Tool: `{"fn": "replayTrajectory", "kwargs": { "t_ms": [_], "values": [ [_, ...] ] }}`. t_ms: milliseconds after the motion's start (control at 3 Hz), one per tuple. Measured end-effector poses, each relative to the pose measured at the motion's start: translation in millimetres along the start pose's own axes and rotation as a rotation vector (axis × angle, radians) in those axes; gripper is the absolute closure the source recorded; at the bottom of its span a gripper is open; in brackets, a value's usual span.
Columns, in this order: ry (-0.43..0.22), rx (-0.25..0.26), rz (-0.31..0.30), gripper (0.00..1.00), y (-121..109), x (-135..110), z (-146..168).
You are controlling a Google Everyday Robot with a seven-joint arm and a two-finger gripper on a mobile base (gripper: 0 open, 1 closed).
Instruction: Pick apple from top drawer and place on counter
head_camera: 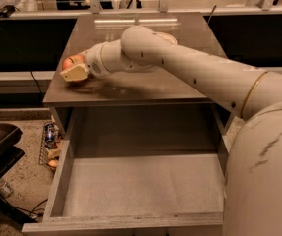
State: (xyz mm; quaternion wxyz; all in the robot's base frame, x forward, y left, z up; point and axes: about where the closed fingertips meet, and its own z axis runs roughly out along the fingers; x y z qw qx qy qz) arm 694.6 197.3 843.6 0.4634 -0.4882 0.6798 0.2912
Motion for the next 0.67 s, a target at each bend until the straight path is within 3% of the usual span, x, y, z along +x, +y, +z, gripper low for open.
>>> {"fn": "replayTrajectory", "kwargs": {
  "t_ms": [333, 667],
  "values": [
    [0.000, 0.000, 0.000, 0.13, 0.1, -0.1, 0.0],
    [0.000, -0.004, 0.000, 0.00, 1.8, -0.3, 1.9]
  ]
}}
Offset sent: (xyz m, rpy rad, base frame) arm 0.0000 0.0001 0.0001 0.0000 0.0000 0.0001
